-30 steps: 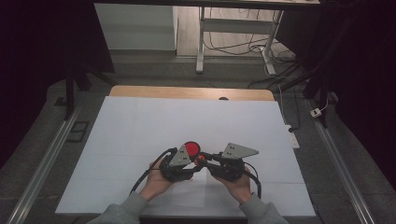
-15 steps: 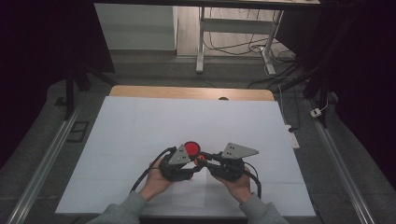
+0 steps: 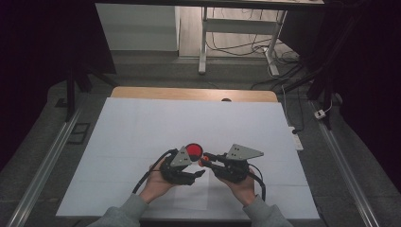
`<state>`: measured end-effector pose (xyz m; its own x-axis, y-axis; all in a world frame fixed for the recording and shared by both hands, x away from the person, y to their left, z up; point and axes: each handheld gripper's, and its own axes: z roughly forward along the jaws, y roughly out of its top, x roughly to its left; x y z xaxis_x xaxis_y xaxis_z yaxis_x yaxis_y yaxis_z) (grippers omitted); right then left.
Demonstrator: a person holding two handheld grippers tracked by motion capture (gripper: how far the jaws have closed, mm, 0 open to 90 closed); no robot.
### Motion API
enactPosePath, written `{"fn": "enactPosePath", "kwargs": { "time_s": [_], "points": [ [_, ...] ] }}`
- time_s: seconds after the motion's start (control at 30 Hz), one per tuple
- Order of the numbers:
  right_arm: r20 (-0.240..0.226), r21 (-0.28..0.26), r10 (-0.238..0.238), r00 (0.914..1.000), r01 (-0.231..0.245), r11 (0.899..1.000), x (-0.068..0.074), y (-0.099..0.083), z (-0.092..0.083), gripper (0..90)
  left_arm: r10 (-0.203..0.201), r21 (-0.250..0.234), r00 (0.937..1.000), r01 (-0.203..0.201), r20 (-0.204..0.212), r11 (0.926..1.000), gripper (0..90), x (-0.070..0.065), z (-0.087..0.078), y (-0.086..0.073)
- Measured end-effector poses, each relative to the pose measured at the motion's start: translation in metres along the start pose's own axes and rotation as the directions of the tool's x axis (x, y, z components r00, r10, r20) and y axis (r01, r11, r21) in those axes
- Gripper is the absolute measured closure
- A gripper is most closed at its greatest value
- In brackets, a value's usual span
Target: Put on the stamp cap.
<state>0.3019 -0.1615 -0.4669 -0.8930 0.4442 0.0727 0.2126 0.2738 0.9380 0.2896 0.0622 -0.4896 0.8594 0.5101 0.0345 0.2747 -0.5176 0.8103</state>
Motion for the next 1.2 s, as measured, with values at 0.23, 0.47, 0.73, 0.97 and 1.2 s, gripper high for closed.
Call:
{"fn": "enactPosePath", "kwargs": {
  "time_s": [0.23, 0.47, 0.73, 0.97, 1.2],
  "points": [
    [0.006, -0.003, 0.006, 1.0, -0.006, 1.0, -0.001, 0.0, -0.002, 72.3, -0.034, 0.048, 0.9989, 0.036, -0.031, 0.9982, 32.1, 0.004, -0.015, -0.012],
    [0.017, -0.003, 0.003, 0.9999, -0.002, 1.0, -0.004, 0.0, -0.004, 72.3, -0.065, 0.073, 0.996, 0.07, -0.061, 0.9949, 31.0, 0.007, -0.035, -0.026],
    [0.029, -0.001, -0.006, 0.9996, 0.006, 1.0, -0.006, 0.001, -0.006, 72.3, -0.108, 0.078, 0.9875, 0.117, -0.115, 0.99, 30.9, 0.02, -0.059, -0.05],
    [0.05, 0.001, -0.028, 0.9984, 0.028, 1.0, -0.008, 0.004, -0.01, 72.3, -0.131, 0.07, 0.98, 0.142, -0.15, 0.9873, 31.0, 0.028, -0.082, -0.068],
    [0.072, -0.018, -0.043, 0.9965, 0.044, 0.999, -0.009, 0.01, -0.017, 72.3, -0.157, 0.057, 0.9707, 0.17, -0.182, 0.9838, 30.7, 0.031, -0.101, -0.09]
  ]
}}
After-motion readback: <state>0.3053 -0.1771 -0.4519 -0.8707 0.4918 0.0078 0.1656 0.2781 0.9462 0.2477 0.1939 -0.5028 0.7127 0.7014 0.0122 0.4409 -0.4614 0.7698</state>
